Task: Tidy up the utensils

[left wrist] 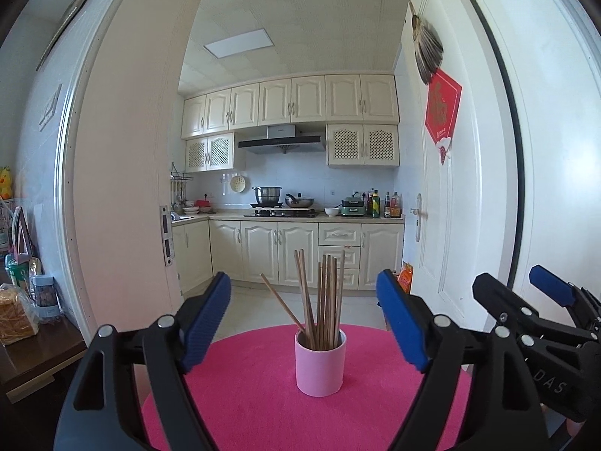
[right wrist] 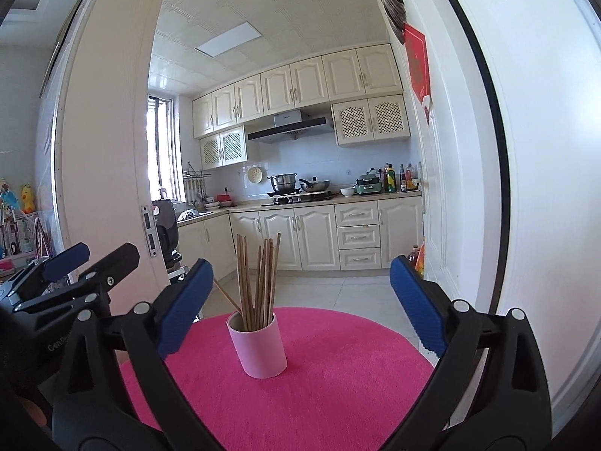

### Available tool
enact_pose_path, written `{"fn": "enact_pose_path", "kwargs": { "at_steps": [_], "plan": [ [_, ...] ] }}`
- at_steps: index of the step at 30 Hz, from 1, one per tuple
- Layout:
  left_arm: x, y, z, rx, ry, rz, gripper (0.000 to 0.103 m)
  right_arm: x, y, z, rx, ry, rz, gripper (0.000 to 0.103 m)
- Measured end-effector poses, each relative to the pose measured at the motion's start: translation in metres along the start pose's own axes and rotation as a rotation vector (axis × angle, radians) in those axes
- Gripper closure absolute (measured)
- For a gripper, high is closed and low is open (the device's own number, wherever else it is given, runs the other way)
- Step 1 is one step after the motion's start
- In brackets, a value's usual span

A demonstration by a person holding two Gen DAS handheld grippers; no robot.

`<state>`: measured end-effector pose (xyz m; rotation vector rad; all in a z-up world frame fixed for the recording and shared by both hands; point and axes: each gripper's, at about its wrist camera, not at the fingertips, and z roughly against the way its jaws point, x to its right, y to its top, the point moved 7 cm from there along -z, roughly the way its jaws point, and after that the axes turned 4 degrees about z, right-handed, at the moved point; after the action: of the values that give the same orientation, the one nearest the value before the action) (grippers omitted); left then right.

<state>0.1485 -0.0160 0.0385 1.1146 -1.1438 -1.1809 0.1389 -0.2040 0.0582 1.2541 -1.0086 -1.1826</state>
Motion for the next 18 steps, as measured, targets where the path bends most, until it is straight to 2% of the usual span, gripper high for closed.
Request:
{"fn": "enact_pose_path", "kwargs": {
  "at_steps": [10,18],
  "plan": [
    [0.006,-0.004,0.037,0.003,-0.02,-0.007,0.024,-0.001,0.0,0.037,0.003,-0.006,-0.024,0.009],
    [0.008,-0.004,0.047,0.004,-0.004,-0.03,0.024,-0.004,-0.002,0.05,-0.004,-0.01,-0.013,0.009]
  ]
}}
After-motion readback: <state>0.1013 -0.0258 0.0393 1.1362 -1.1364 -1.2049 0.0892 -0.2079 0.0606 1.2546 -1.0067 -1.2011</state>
